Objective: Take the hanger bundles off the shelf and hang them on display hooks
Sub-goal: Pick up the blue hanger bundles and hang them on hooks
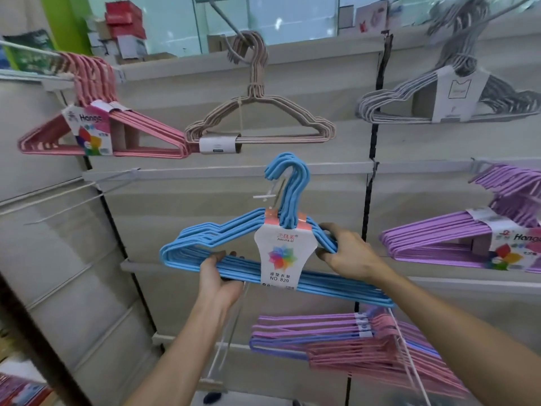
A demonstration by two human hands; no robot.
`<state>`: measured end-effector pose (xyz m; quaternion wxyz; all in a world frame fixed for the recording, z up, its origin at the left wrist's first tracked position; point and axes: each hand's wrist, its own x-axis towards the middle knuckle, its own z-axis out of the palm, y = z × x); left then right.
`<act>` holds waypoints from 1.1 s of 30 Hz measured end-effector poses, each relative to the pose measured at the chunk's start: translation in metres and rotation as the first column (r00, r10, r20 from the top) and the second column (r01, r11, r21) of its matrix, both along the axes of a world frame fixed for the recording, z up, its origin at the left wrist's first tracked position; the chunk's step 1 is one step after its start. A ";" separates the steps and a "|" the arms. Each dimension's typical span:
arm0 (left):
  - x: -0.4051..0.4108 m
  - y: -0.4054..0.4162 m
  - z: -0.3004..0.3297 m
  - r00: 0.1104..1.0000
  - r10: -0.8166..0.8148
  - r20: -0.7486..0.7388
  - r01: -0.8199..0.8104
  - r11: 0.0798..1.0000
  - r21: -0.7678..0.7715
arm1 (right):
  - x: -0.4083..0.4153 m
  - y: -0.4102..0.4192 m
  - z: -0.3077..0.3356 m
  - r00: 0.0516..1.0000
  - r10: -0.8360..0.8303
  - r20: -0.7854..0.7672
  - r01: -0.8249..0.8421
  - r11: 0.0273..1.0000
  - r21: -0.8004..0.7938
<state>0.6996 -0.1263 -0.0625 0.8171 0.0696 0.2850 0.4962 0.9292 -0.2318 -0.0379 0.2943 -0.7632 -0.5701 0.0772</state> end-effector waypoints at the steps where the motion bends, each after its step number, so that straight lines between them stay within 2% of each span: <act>1: 0.001 0.007 -0.002 1.000 -0.011 0.007 0.011 1.000 -0.006 | 0.000 0.005 0.000 1.000 -0.008 0.006 0.008 1.000 -0.004; 14: 0.037 0.074 -0.047 0.995 -0.080 0.058 0.084 0.993 -0.081 | 0.018 0.047 -0.012 0.988 -0.072 0.138 0.084 0.994 -0.077; 20: 0.051 0.101 -0.061 0.996 -0.064 0.062 0.069 0.994 -0.090 | 0.025 0.065 -0.018 0.988 -0.062 0.142 0.079 0.990 -0.113; 26: 0.059 0.120 -0.073 0.995 -0.076 0.066 0.077 0.997 -0.022 | 0.030 0.077 -0.026 0.988 -0.020 0.152 0.041 0.990 -0.133; 33: 0.062 0.131 -0.086 0.998 -0.054 -0.042 0.056 0.997 0.049 | 0.033 0.086 -0.037 0.984 0.001 0.177 0.021 0.993 -0.119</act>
